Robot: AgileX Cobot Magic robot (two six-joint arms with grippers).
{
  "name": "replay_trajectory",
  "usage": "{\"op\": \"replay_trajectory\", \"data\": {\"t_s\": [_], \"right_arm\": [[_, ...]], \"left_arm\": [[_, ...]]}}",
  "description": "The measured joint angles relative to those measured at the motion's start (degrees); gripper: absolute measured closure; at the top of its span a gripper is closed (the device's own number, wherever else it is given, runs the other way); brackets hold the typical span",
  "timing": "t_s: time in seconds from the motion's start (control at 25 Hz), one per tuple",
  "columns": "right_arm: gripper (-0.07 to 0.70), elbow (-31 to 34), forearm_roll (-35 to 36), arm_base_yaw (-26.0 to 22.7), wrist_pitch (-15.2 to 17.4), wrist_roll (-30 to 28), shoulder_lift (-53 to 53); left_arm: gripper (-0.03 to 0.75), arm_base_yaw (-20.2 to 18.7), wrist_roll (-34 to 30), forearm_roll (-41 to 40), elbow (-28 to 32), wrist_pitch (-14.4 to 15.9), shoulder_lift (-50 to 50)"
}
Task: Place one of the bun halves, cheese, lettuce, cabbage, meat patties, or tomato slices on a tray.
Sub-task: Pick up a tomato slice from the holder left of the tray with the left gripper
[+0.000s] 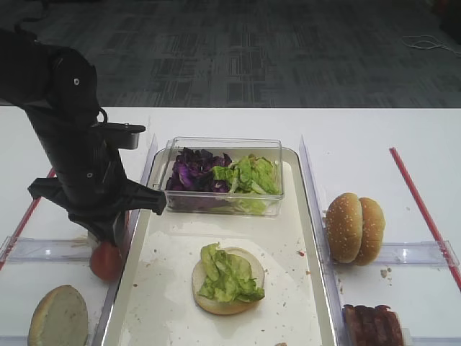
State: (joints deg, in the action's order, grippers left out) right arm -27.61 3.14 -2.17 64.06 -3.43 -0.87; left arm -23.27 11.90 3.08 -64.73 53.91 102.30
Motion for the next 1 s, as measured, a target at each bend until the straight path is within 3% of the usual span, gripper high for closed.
{"op": "replay_trajectory", "data": {"t_s": [0.72, 0.84, 1.0], "right_arm": [[0.6, 0.0, 0.0, 0.0, 0.0, 0.0, 0.0], [0.6, 0.0, 0.0, 0.0, 0.0, 0.0, 0.0], [0.6, 0.0, 0.0, 0.0, 0.0, 0.0, 0.0]], "left_arm": [[0.647, 0.0, -1.5, 0.5, 0.0, 2.3, -9.7], [0.647, 0.0, -7.2, 7.0, 0.0, 2.4, -9.7], [0.648, -0.4, -20.0, 22.7, 0.0, 4.3, -9.7]]}}
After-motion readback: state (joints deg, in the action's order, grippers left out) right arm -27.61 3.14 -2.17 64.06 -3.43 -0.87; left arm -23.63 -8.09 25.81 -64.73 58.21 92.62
